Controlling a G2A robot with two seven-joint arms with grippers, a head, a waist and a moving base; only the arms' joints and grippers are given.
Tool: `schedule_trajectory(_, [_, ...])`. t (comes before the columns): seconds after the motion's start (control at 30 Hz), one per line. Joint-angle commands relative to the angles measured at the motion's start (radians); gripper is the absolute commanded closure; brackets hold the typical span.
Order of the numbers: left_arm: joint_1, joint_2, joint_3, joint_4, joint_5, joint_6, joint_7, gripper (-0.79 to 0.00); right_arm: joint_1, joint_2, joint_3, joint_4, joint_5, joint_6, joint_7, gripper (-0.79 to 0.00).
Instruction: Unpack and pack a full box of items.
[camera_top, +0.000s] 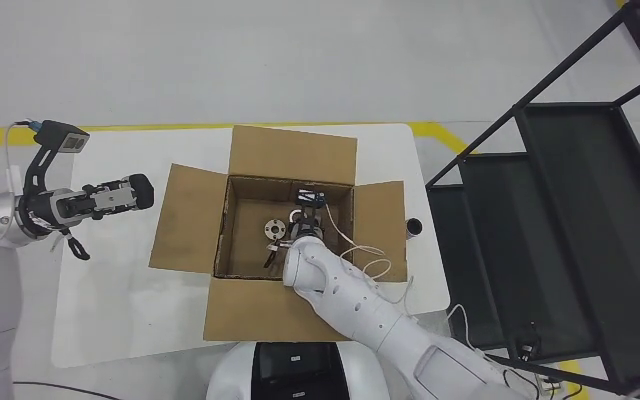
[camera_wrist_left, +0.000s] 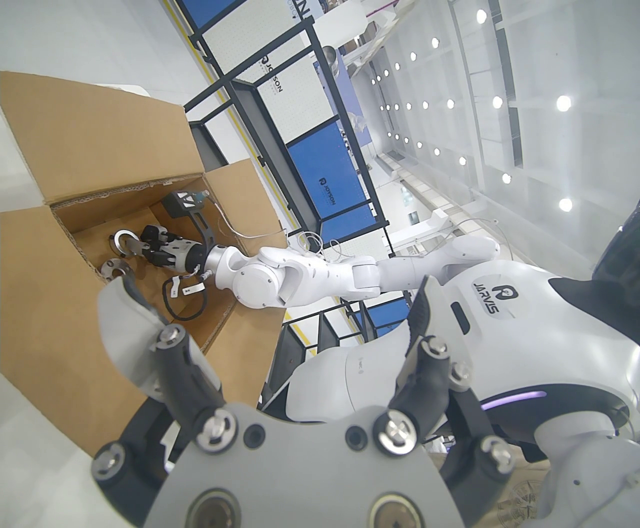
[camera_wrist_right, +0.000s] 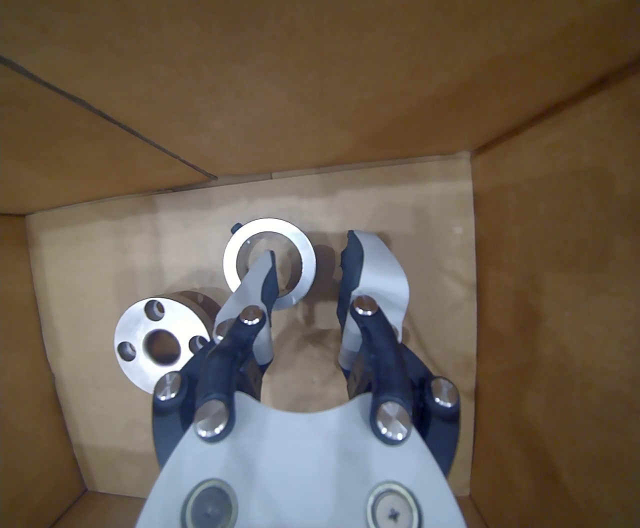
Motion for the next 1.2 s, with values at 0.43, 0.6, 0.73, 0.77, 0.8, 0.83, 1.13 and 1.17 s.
schedule_trajectory(0.43, [0.0, 0.0, 0.0, 0.0, 0.0, 0.0, 0.0, -0.785, -0.109, 0.001, 0.048, -0.155, -0.056, 0.018, -0.094, 0.0])
schedule_trajectory(0.6, [0.0, 0.0, 0.0, 0.0, 0.0, 0.0, 0.0, -0.785, -0.208, 0.033, 0.061, -0.329, -0.186, 0.007, -0.046, 0.0])
schedule_trajectory(0.73, [0.0, 0.0, 0.0, 0.0, 0.0, 0.0, 0.0, -0.785, -0.294, 0.069, 0.084, -0.502, -0.307, -0.053, 0.059, 0.0])
schedule_trajectory(0.77, [0.0, 0.0, 0.0, 0.0, 0.0, 0.0, 0.0, -0.785, -0.314, 0.079, 0.092, -0.542, -0.343, -0.076, 0.092, 0.0])
schedule_trajectory(0.8, [0.0, 0.0, 0.0, 0.0, 0.0, 0.0, 0.0, -0.785, -0.332, 0.089, 0.101, -0.586, -0.374, -0.105, 0.13, 0.0])
schedule_trajectory(0.83, [0.0, 0.0, 0.0, 0.0, 0.0, 0.0, 0.0, -0.785, -0.35, 0.098, 0.111, -0.627, -0.408, -0.133, 0.169, 0.0])
schedule_trajectory(1.13, [0.0, 0.0, 0.0, 0.0, 0.0, 0.0, 0.0, -0.785, -0.468, 0.148, 0.206, -0.89, -0.471, -0.393, 0.396, 0.0])
schedule_trajectory(1.17, [0.0, 0.0, 0.0, 0.0, 0.0, 0.0, 0.0, -0.785, -0.472, 0.149, 0.215, -0.896, -0.448, -0.41, 0.395, 0.0])
